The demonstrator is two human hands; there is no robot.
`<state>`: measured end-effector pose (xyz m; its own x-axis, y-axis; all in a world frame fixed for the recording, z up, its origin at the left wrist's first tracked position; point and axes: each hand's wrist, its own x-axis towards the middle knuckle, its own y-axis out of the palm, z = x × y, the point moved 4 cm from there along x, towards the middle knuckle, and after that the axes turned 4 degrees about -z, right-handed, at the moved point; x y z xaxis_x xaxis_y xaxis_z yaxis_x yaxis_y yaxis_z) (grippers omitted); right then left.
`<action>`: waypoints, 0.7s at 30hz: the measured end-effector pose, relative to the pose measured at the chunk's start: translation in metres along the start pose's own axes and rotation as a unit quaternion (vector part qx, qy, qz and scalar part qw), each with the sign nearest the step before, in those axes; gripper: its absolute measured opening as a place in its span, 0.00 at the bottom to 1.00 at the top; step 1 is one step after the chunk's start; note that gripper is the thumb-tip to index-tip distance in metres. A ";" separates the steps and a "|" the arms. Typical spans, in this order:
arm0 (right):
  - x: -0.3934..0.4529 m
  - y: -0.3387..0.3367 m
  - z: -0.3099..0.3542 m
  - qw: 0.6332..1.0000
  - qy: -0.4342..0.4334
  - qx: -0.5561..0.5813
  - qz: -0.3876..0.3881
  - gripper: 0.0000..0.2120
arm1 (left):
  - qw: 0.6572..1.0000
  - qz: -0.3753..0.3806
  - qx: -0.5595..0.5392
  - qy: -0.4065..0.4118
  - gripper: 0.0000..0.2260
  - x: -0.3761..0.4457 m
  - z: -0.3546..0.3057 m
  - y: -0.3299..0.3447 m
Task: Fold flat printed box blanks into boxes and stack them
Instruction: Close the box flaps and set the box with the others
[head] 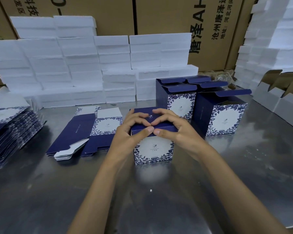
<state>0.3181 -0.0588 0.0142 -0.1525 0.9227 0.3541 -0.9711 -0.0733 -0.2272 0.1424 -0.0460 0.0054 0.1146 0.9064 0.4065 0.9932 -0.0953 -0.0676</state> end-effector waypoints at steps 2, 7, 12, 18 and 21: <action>0.000 0.000 -0.003 0.999 -0.012 -0.002 -0.031 0.09 | 1.000 0.002 0.000 0.006 0.04 -0.001 0.000 -0.001; -0.004 0.007 -0.007 0.991 -0.054 -0.039 -0.120 0.07 | 0.999 -0.037 0.016 0.019 0.06 -0.007 -0.003 0.000; -0.012 -0.005 -0.011 0.997 -0.041 -0.005 -0.060 0.12 | 0.999 -0.013 -0.034 -0.020 0.08 -0.010 0.000 -0.008; -0.017 -0.012 -0.009 0.994 -0.041 -0.009 -0.103 0.12 | 0.998 -0.033 -0.054 -0.029 0.08 -0.015 0.003 -0.010; -0.026 -0.011 0.002 0.973 -0.087 -0.137 -0.164 0.13 | 0.998 -0.029 -0.054 -0.020 0.08 -0.015 0.000 -0.004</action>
<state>0.3320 -0.0830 0.0093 0.1057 0.7994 0.5914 -0.8910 0.3402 -0.3006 0.1371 -0.0588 -0.0006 0.0586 0.9270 0.3703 0.9949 -0.0847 0.0548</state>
